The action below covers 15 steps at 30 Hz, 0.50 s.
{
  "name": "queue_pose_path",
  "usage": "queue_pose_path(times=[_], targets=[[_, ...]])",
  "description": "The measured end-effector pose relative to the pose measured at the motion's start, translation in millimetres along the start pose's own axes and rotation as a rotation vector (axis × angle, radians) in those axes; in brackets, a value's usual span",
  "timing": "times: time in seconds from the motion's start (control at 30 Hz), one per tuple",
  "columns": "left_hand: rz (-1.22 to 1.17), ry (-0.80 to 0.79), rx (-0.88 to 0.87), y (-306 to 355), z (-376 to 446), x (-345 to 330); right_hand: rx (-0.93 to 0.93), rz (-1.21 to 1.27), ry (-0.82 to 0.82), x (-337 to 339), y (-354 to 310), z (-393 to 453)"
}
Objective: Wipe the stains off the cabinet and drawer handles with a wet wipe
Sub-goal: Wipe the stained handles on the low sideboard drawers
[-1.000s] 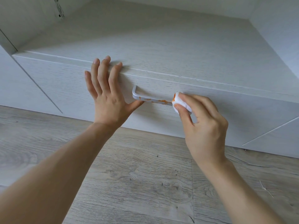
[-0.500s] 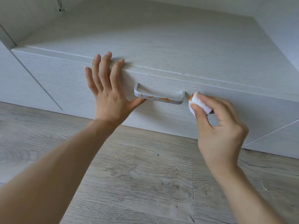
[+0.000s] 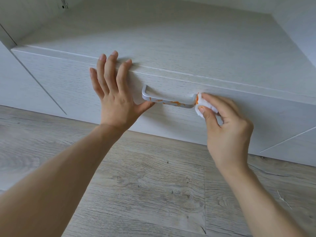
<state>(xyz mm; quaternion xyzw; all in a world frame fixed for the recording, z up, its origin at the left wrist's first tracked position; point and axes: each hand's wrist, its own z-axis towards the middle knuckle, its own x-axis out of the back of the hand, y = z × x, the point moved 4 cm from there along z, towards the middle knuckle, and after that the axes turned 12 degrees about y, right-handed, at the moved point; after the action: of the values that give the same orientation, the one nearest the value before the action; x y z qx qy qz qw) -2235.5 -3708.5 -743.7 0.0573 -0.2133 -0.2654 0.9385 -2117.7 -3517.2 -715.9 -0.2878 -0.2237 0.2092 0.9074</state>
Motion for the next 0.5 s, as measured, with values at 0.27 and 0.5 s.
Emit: queue_pose_path(times=[0.27, 0.5], targets=[[0.005, 0.014, -0.001, 0, 0, -1, 0.094, 0.041, 0.041, 6, -7, -14], [0.012, 0.005, 0.002, 0, 0, 0, 0.260, -0.068, 0.095, -2, -18, -16]])
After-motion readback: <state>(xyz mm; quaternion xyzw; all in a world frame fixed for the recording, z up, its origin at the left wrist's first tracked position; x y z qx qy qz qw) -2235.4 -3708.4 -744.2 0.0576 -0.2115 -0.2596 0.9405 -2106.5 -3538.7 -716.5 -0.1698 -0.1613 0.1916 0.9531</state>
